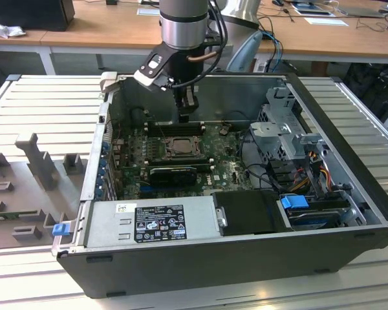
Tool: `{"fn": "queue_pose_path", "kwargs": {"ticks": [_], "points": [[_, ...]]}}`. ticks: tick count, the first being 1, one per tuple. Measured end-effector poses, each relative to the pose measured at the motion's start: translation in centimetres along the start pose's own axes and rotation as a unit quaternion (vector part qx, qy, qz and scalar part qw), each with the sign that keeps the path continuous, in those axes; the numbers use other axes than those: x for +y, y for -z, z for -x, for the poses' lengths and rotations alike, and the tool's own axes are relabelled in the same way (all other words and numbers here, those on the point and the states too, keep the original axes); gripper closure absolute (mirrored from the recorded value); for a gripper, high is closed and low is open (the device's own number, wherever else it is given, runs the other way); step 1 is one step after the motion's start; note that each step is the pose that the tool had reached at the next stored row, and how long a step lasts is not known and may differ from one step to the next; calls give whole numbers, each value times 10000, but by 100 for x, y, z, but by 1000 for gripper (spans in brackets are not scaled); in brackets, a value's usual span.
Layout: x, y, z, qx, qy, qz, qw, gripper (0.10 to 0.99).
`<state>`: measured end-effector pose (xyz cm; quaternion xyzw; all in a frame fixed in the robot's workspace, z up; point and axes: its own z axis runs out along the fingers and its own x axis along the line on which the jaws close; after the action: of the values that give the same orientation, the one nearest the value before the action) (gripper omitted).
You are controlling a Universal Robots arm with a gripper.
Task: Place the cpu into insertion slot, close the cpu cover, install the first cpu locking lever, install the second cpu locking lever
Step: 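Install the first cpu locking lever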
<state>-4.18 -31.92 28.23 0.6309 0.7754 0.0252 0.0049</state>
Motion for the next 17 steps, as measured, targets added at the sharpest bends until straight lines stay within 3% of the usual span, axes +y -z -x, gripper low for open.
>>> {"fn": "queue_pose_path", "kwargs": {"ticks": [5,13,16,17], "points": [[0,0,0,15,322,-8,9995,980],[0,0,0,33,739,-16,9973,980],[0,0,0,40,896,-20,9960,980],[0,0,0,46,1035,-23,9946,980]]}}
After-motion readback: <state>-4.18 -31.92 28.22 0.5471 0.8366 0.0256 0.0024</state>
